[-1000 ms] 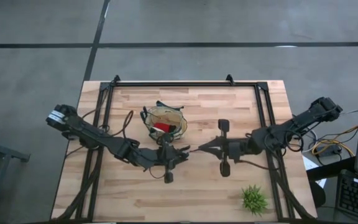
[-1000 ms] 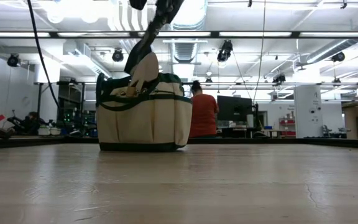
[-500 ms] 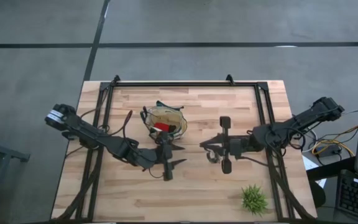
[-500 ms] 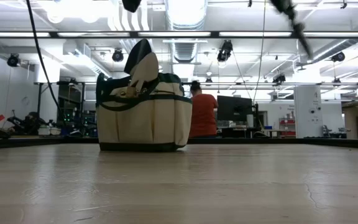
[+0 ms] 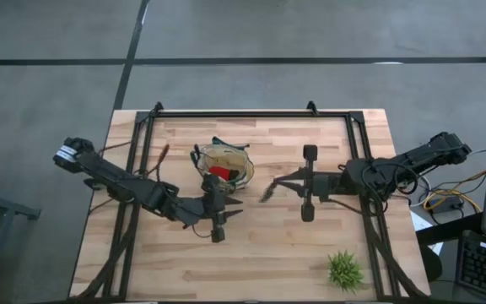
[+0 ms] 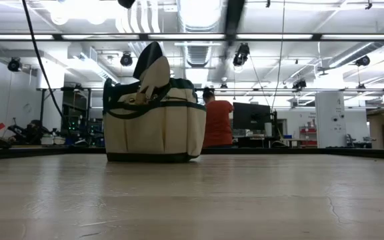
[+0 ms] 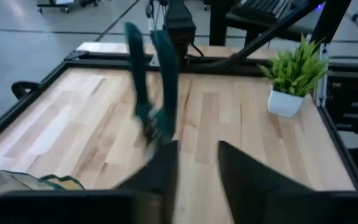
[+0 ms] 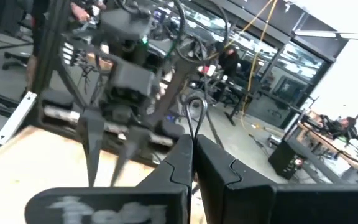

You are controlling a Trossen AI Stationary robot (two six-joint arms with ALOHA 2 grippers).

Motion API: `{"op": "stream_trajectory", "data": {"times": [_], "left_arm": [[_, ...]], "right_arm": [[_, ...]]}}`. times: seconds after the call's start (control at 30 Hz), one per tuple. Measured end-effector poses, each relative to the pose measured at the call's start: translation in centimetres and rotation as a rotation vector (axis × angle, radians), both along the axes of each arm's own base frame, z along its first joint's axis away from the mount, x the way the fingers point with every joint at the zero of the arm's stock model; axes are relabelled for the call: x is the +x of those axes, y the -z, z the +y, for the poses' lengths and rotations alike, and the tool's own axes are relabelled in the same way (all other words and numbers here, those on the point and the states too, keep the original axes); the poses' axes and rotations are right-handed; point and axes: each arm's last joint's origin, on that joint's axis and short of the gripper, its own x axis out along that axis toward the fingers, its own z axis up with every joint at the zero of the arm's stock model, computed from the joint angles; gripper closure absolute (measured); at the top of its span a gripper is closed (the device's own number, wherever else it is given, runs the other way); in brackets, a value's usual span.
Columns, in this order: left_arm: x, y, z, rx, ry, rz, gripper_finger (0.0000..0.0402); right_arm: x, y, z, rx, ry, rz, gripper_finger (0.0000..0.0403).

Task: Pick & Place Garden tools in Gardening bag
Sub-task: Put the shear scissors into the gardening bag

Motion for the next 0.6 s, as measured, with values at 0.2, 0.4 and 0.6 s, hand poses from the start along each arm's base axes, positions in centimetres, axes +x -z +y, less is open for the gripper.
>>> {"op": "stream_trajectory", "data": {"times": [0.2,0.4,0.6], "left_arm": [[-1.9,-0.6,0.9,0.013,0.015,-0.022,0.039],[-5.0,-0.8,2.3,0.029,0.031,-0.084,0.0397],[-8.6,0.7,3.9,0.033,0.06,-0.118,0.039]], "right_arm": [[0.3,0.0,-1.6,-0.013,0.015,0.011,0.0395],[0.8,0.1,-3.3,-0.046,-0.023,0.017,0.0395],[1.1,0.1,-5.7,-0.118,0.027,0.03,0.0395]]}}
